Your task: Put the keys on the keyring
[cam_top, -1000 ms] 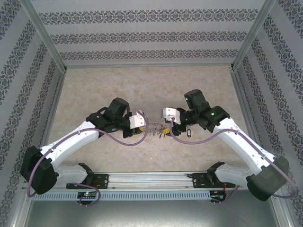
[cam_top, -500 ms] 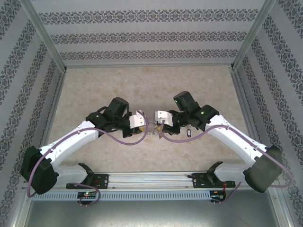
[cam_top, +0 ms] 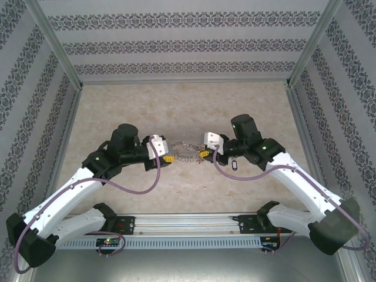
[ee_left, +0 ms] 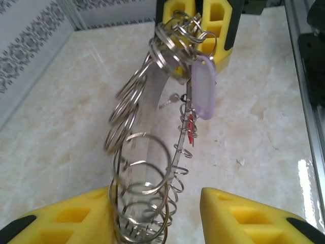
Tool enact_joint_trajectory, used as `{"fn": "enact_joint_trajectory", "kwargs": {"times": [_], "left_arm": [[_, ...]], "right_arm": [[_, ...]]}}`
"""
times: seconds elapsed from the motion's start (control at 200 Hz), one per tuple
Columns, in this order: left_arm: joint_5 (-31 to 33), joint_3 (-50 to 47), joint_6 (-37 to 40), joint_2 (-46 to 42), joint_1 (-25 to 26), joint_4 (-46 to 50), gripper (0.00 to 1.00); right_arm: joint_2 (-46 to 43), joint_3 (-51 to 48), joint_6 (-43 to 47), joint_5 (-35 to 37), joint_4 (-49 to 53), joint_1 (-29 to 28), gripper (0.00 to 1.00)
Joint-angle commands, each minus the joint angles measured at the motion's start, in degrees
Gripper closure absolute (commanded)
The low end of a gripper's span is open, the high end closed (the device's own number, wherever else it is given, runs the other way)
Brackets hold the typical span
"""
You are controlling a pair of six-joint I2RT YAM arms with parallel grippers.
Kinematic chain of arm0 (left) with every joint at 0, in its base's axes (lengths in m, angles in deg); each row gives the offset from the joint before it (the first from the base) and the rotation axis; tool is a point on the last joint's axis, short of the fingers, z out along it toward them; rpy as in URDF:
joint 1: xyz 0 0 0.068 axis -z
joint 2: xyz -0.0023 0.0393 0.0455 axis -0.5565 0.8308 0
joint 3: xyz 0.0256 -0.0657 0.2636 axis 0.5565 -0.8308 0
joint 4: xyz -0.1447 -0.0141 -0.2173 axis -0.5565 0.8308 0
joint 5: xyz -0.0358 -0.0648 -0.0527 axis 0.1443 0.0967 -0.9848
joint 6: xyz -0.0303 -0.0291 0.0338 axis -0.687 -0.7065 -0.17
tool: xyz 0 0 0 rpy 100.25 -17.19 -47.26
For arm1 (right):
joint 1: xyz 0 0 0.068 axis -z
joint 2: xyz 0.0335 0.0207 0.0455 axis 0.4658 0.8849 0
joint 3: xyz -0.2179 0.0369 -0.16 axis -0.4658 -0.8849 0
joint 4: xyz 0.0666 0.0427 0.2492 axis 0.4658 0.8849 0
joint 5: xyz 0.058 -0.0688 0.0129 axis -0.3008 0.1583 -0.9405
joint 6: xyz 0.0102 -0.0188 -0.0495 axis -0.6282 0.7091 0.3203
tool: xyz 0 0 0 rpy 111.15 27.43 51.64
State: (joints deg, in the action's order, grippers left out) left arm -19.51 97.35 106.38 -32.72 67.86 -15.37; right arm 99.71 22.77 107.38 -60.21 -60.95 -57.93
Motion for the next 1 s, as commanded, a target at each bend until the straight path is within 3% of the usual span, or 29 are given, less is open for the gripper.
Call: {"fn": "enact_joint_trajectory", "kwargs": {"times": [0.0, 0.3, 0.47, 0.675, 0.809, 0.884, 0.994], "left_arm": [[-1.12, -1.24, -2.51, -1.23, -0.55, -4.27, 0.56], [-1.92, 0.04, -2.06, -0.16, -0.78, -5.49, 0.55], [-7.35, 0.97, -1.91, -0.75, -1.24, -4.47, 0.83], [-7.1, 2.15, 0.09, -1.92, -1.26, -1.92, 0.9], [-7.1, 3.96, 2.22, -1.37, -1.28, 1.64, 1.0], [-5.91, 5.02, 3.3, -0.74, -1.26, 3.45, 1.0], [-2.79, 6.16, 5.7, 0.59, -1.28, 6.55, 1.0]], "right_arm": [[-2.49, -1.76, -2.56, -6.64, -7.39, 0.9, 1.0], [-3.45, -2.94, 0.09, -11.67, -7.31, 1.08, 1.0], [-3.6, -3.26, -0.24, -12.09, -7.35, 1.33, 1.0], [-3.77, -4.34, 0.29, -11.91, -6.87, 2.61, 1.0], [-3.78, -5.67, 0.73, -10.53, -7.04, 3.04, 0.9], [-3.7, -6.44, 1.38, -7.24, -6.82, 3.02, 0.7], [-4.18, -6.71, 1.75, -1.34, -5.74, 3.1, 0.59]]}}
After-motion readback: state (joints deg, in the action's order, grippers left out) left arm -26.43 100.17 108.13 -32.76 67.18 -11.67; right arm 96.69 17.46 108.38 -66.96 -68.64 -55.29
